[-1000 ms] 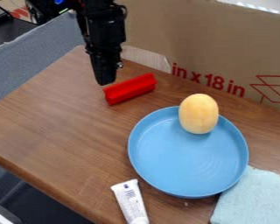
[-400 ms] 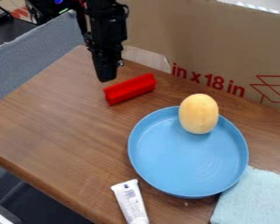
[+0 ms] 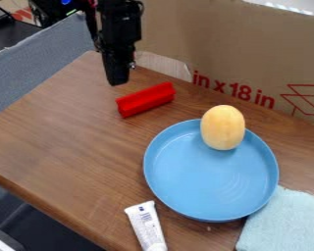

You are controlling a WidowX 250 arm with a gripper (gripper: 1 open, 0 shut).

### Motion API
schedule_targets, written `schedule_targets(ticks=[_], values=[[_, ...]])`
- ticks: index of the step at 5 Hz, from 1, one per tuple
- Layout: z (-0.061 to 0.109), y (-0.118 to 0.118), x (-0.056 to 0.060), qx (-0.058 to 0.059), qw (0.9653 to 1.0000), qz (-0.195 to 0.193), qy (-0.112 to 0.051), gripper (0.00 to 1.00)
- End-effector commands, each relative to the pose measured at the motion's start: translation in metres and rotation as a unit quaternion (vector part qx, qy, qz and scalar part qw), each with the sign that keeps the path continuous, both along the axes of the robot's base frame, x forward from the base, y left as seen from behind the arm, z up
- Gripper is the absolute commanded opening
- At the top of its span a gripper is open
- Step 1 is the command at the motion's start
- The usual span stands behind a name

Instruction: Move the red object to the right side of the table

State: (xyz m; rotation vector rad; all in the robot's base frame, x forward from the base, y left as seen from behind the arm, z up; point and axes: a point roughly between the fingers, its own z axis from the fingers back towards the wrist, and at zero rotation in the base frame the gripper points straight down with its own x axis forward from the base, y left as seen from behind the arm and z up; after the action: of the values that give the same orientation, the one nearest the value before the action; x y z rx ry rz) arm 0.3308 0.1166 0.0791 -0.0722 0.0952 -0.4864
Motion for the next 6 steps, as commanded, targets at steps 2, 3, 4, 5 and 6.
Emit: schedule_targets(ticks=[2,3,4,5,6], values=[[0.010,0.004,0.001,0.010,0.9994,0.014,-0.030,0.00],[0.007,0.001,0.007,0.013,0.9994,0.015,-0.027,0.00],[-0.010,0.009,-0.004,0.015,0.9994,0.019,-0.025,0.00],[-0.008,0.015,0.000,0.014,0.9994,0.026,-0.020,0.00],[-0.013,0.017,0.000,0.014,0.9994,0.025,-0.020,0.00]])
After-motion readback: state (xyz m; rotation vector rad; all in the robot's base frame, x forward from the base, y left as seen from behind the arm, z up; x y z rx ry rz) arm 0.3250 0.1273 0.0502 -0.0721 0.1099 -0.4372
